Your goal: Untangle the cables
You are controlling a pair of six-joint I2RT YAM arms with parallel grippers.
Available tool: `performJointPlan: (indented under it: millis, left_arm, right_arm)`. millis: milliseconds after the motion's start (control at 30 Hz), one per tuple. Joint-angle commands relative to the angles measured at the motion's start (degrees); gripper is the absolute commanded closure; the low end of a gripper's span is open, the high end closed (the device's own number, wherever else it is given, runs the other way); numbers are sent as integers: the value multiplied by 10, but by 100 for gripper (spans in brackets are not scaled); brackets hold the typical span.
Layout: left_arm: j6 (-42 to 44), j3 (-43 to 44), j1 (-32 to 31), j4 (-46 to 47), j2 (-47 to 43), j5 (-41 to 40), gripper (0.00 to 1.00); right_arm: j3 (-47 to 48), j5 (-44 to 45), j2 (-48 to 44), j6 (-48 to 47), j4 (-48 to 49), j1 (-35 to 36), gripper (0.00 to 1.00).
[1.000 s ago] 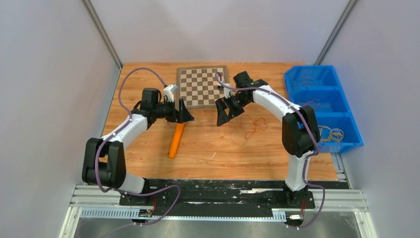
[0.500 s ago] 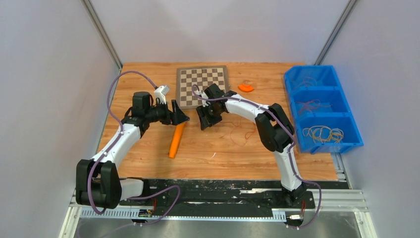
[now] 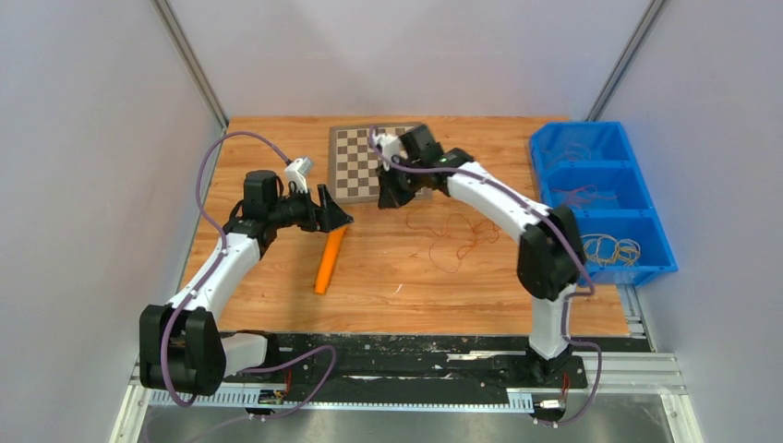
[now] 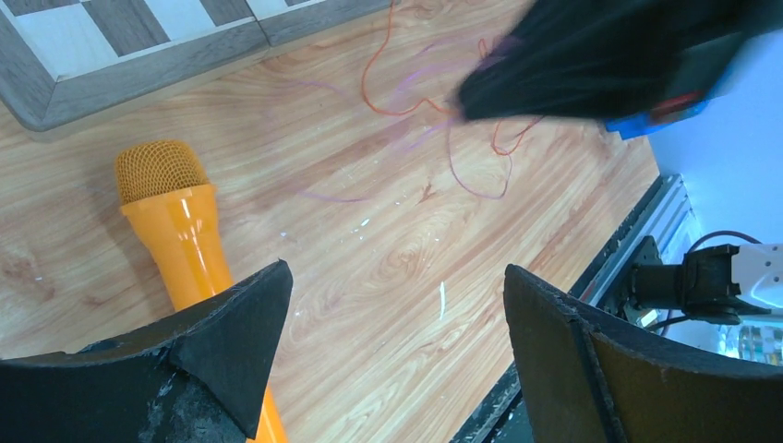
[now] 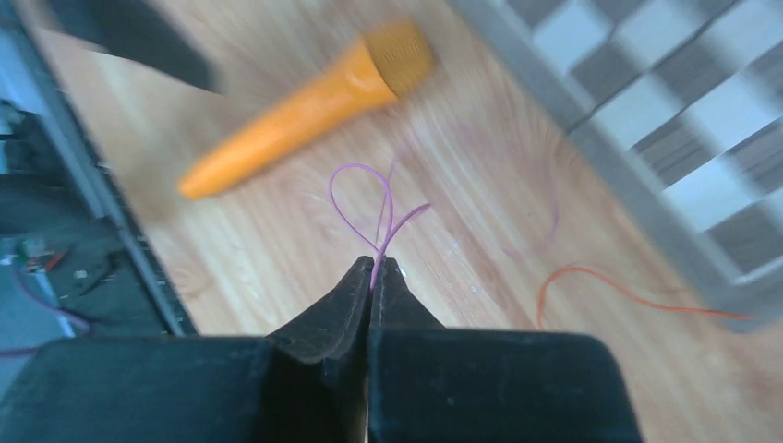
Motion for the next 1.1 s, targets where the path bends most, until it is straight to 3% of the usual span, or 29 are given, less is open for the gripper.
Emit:
performJointPlan:
  millis: [0,267,500,600,733,900,1067]
  left_arm:
    - [-6,11,6,32,-22,21,7]
    - [36,24,6,32,-24,16,0]
    - [49,42,6,36,-5,15,0]
    - [51,48,6,43,5,17,0]
    - [51,57,5,49,15,23,0]
    - [57,63,5,45,20,27,0]
    - [63,69,5,38,25,27,0]
  right_arm:
    - [47,-106,-156,-89,34,-26,100]
    - [149,-91,-214,-108,-39,-109,100]
    - [350,-151,-168,-60,-84,-199,100]
    - [384,-150,-162,-59,-81,-213,100]
    - [398,-152,-149,-57,-64,-269,100]
    - [483,-187,-95,-1,-22,-353,100]
    - [474,-217,-102,107,112,-404,100]
